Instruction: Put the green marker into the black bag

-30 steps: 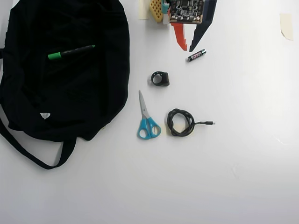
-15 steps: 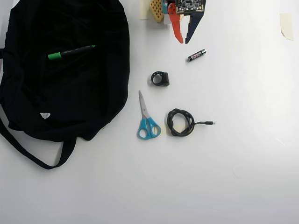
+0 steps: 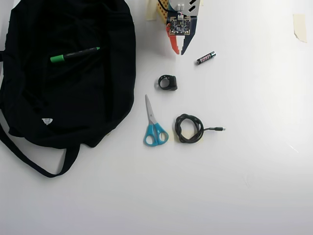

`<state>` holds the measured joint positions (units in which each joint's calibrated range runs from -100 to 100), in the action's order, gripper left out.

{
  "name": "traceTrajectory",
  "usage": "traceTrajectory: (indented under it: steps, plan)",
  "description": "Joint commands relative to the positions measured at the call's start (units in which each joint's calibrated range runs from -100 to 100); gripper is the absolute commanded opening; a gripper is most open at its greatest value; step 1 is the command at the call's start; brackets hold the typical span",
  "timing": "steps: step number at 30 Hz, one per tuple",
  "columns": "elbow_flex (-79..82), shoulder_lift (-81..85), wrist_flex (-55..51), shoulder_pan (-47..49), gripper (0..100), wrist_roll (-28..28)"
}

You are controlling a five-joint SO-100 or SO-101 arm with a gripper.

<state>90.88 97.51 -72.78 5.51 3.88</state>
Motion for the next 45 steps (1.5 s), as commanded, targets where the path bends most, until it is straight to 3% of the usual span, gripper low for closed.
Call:
traceTrajectory:
  steps: [1,45]
  plan:
    - [4.63,2.08,-1.3,-0.65,2,0.1]
    - [8.4,2.08,0.34,-0.57,2,0.26]
